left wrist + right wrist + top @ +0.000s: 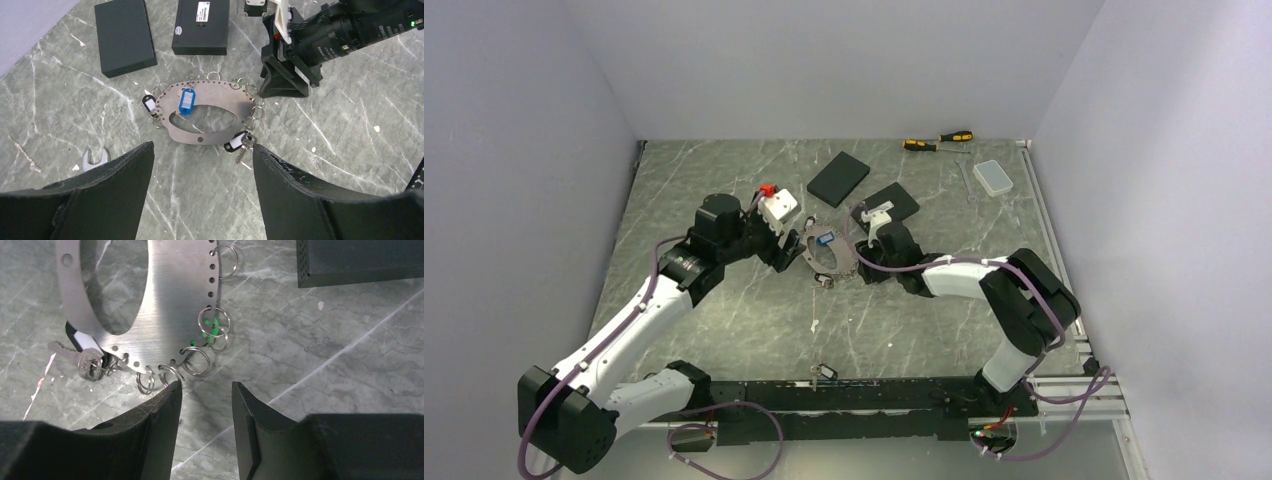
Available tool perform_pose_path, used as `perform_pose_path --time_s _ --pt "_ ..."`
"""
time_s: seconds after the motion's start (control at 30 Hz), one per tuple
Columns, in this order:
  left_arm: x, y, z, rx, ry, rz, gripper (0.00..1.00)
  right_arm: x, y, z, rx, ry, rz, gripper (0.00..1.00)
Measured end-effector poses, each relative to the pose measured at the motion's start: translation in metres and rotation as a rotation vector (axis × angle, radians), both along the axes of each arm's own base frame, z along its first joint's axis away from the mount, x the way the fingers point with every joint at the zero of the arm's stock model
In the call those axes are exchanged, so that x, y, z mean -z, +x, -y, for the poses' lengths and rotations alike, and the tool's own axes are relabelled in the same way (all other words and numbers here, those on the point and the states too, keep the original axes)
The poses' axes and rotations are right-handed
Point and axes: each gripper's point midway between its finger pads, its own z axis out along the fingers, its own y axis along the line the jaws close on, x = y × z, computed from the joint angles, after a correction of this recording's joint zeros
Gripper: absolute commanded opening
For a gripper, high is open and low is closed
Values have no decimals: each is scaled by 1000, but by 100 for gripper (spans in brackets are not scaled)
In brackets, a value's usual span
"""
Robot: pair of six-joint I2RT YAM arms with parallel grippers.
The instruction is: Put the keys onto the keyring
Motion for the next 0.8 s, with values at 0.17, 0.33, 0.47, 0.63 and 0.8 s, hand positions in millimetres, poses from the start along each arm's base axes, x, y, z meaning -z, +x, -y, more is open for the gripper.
perform_pose_path --time_s 0.17,0.33,0.47,0.63,0.8 --pt "0 0 0 1 0 0 77 5 3 -2 3 39 -36 41" --pt "0 0 0 -2 2 1 77 3 5 -6 5 81 -50 42" --pt "0 0 0 -2 3 1 77 -1 11 -3 30 144 -66 45" --pt "0 0 1 -1 3 1 77 -3 16 7 69 188 -85 46" --pt "0 0 1 -1 3 1 77 -9 15 0 61 235 -93 46"
